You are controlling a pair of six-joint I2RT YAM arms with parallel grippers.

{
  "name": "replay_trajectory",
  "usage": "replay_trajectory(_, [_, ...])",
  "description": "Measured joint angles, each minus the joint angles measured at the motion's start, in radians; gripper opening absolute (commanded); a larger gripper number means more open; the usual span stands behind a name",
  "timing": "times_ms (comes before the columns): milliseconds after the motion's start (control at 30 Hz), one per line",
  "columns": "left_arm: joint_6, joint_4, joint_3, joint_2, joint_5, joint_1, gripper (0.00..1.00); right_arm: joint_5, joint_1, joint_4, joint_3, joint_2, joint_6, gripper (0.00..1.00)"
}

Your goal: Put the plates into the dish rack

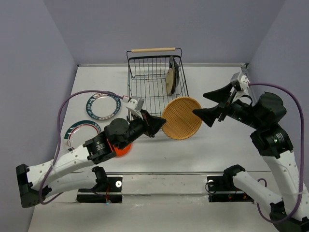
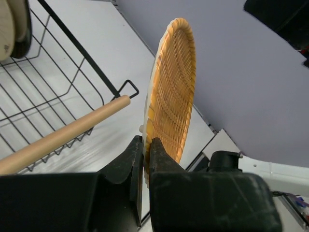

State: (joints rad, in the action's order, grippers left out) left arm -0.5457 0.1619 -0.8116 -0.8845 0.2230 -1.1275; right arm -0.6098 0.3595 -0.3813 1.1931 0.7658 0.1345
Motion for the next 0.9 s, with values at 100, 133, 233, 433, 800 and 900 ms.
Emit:
replay_trajectory(100, [0.047,-0.082,0.000,0.082,-0.039,0.048,0.06,-0.032,0.000,0.015,-0.021,0.054,-0.011,0.99])
replay_trajectory(133, [0.059,-0.100,0.000,0.106,-0.046,0.058,0.06,-0.037,0.000,0.018,-0.027,0.068,-0.012,0.99])
replay_trajectory(233, [0.093,-0.145,0.000,0.175,-0.071,0.073,0.06,-0.066,0.000,0.026,-0.048,0.126,-0.011,0.99])
replay_trajectory(433, [0.146,-0.167,0.000,0.231,-0.148,0.102,0.06,-0.220,0.000,0.069,-0.074,0.215,0.020,0.93])
replay_trajectory(800, [0.196,-0.167,0.000,0.163,-0.237,0.134,0.06,-0.536,0.000,0.446,-0.207,0.260,0.300,0.41])
replay_trajectory(900, [0.210,-0.159,-0.004,0.160,-0.265,0.157,0.06,-0.562,-0.008,0.496,-0.207,0.280,0.338,0.07])
